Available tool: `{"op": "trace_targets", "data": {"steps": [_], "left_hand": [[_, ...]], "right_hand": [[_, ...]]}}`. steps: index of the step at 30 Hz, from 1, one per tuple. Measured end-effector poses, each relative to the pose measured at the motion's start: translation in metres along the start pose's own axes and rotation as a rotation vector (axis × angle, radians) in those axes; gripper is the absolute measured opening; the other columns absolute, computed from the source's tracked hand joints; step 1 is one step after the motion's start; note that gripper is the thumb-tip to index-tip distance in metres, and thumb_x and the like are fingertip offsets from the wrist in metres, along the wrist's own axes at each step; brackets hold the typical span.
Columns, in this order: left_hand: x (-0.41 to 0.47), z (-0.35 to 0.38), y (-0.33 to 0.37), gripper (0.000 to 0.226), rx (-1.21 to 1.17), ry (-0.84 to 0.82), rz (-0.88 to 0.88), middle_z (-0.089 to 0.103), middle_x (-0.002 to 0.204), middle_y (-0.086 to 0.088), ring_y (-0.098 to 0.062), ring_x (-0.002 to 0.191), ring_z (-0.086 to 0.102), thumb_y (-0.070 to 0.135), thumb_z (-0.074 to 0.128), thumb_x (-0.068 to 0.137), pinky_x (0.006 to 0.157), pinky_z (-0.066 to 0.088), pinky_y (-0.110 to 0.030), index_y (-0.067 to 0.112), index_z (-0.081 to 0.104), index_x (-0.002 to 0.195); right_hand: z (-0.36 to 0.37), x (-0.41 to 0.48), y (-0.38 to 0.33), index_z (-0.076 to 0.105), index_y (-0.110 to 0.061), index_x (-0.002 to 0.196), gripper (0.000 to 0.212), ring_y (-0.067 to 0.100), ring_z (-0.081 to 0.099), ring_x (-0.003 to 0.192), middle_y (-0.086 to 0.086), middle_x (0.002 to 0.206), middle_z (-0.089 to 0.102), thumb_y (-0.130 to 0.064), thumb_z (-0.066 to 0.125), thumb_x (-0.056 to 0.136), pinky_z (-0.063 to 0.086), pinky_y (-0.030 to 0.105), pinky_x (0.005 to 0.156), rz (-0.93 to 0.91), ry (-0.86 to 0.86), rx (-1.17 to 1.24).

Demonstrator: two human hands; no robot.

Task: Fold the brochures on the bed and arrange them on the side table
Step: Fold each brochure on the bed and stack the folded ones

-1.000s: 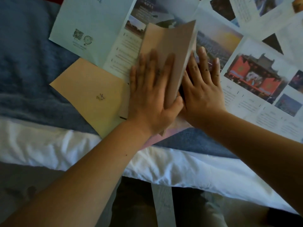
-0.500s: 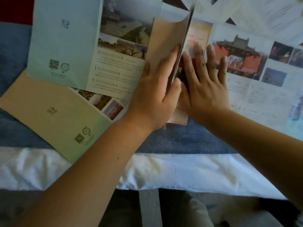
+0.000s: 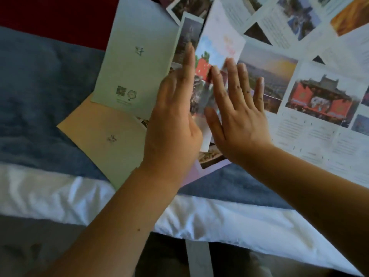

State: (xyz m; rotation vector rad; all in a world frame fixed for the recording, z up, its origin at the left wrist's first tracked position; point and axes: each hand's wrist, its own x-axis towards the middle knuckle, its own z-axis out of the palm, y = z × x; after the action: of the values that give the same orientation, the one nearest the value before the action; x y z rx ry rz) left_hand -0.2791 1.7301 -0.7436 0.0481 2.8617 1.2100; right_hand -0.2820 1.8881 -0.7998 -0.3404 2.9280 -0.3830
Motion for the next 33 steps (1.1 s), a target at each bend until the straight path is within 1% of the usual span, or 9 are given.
{"op": "trace_targets", "data": {"steps": [2, 3, 5, 10, 12, 16, 23, 29, 33], "left_hand": [[0.0, -0.006, -0.007, 0.07, 0.074, 0.059, -0.05, 0.029, 0.164, -0.012, -0.021, 0.148, 0.035, 0.002, 0.04, 0.099, 0.102, 0.031, 0.002, 0.007, 0.013, 0.163], [0.0, -0.007, -0.012, 0.07, 0.15, 0.082, -0.055, 0.023, 0.166, -0.014, -0.025, 0.151, 0.032, 0.003, 0.041, 0.099, 0.104, 0.032, -0.002, 0.005, 0.014, 0.162], [-0.001, -0.009, -0.026, 0.064, 0.323, 0.121, -0.041, 0.02, 0.167, -0.019, -0.032, 0.151, 0.031, 0.008, 0.036, 0.1, 0.106, 0.037, -0.02, 0.003, 0.02, 0.161], [0.008, -0.009, -0.058, 0.057, 0.505, 0.127, -0.056, 0.023, 0.165, -0.026, -0.039, 0.148, 0.035, 0.01, 0.042, 0.103, 0.106, 0.048, -0.036, 0.004, 0.031, 0.159], [0.012, -0.01, -0.066, 0.056, 0.537, 0.113, -0.049, 0.023, 0.165, -0.027, -0.04, 0.147, 0.035, 0.012, 0.038, 0.103, 0.107, 0.048, -0.039, 0.004, 0.032, 0.158], [0.015, -0.014, -0.073, 0.064, 0.568, 0.043, -0.046, 0.018, 0.167, -0.024, -0.039, 0.148, 0.032, 0.029, 0.022, 0.1, 0.109, 0.046, -0.04, 0.006, 0.033, 0.158], [0.015, -0.02, -0.095, 0.05, 0.616, 0.025, -0.06, 0.031, 0.166, -0.006, -0.035, 0.129, 0.05, 0.034, 0.035, 0.106, 0.093, 0.045, -0.041, 0.024, 0.048, 0.153], [0.016, -0.028, -0.118, 0.049, 0.642, 0.013, -0.11, 0.03, 0.167, -0.005, -0.038, 0.149, 0.031, 0.036, 0.032, 0.108, 0.109, 0.035, -0.05, 0.026, 0.046, 0.154], [0.013, -0.038, -0.135, 0.052, 0.642, -0.008, -0.136, 0.023, 0.17, -0.002, -0.035, 0.153, 0.024, 0.035, 0.031, 0.106, 0.113, 0.029, -0.053, 0.03, 0.038, 0.157]], "right_hand": [[0.0, 0.008, -0.012, -0.004, -0.023, 0.166, 0.066, 0.029, -0.008, 0.16, 0.01, 0.174, -0.005, -0.049, 0.021, 0.11, -0.011, 0.05, 0.127, -0.026, -0.016, -0.01], [0.002, 0.011, -0.017, -0.004, -0.024, 0.166, 0.066, 0.028, -0.008, 0.16, 0.01, 0.174, -0.005, -0.049, 0.021, 0.11, -0.013, 0.049, 0.127, -0.041, -0.034, -0.02], [0.007, 0.016, -0.027, -0.004, -0.023, 0.166, 0.068, 0.027, -0.009, 0.16, 0.008, 0.174, -0.006, -0.051, 0.021, 0.11, -0.014, 0.047, 0.127, -0.068, -0.069, -0.034], [0.02, 0.027, -0.045, -0.005, -0.024, 0.166, 0.068, 0.026, -0.011, 0.16, 0.007, 0.174, -0.009, -0.056, 0.016, 0.109, -0.012, 0.047, 0.128, -0.102, -0.099, -0.038], [0.022, 0.03, -0.048, -0.004, -0.025, 0.166, 0.068, 0.026, -0.011, 0.16, 0.008, 0.174, -0.008, -0.056, 0.016, 0.11, -0.013, 0.046, 0.127, -0.101, -0.098, -0.035], [0.025, 0.033, -0.052, -0.001, -0.024, 0.166, 0.067, 0.027, -0.01, 0.16, 0.01, 0.174, -0.005, -0.055, 0.017, 0.11, -0.012, 0.047, 0.128, -0.105, -0.089, -0.042], [0.03, 0.039, -0.069, 0.004, -0.026, 0.167, 0.065, 0.027, -0.01, 0.16, 0.01, 0.174, -0.006, -0.056, 0.016, 0.11, -0.011, 0.047, 0.128, -0.097, -0.104, 0.002], [0.034, 0.058, -0.089, 0.007, -0.027, 0.167, 0.067, 0.03, -0.011, 0.16, 0.01, 0.174, -0.006, -0.059, 0.016, 0.109, -0.013, 0.049, 0.127, -0.126, -0.142, -0.012], [0.039, 0.067, -0.103, 0.012, -0.026, 0.166, 0.068, 0.031, -0.008, 0.16, 0.011, 0.174, -0.001, -0.06, 0.016, 0.108, -0.012, 0.051, 0.127, -0.156, -0.132, -0.022]]}}
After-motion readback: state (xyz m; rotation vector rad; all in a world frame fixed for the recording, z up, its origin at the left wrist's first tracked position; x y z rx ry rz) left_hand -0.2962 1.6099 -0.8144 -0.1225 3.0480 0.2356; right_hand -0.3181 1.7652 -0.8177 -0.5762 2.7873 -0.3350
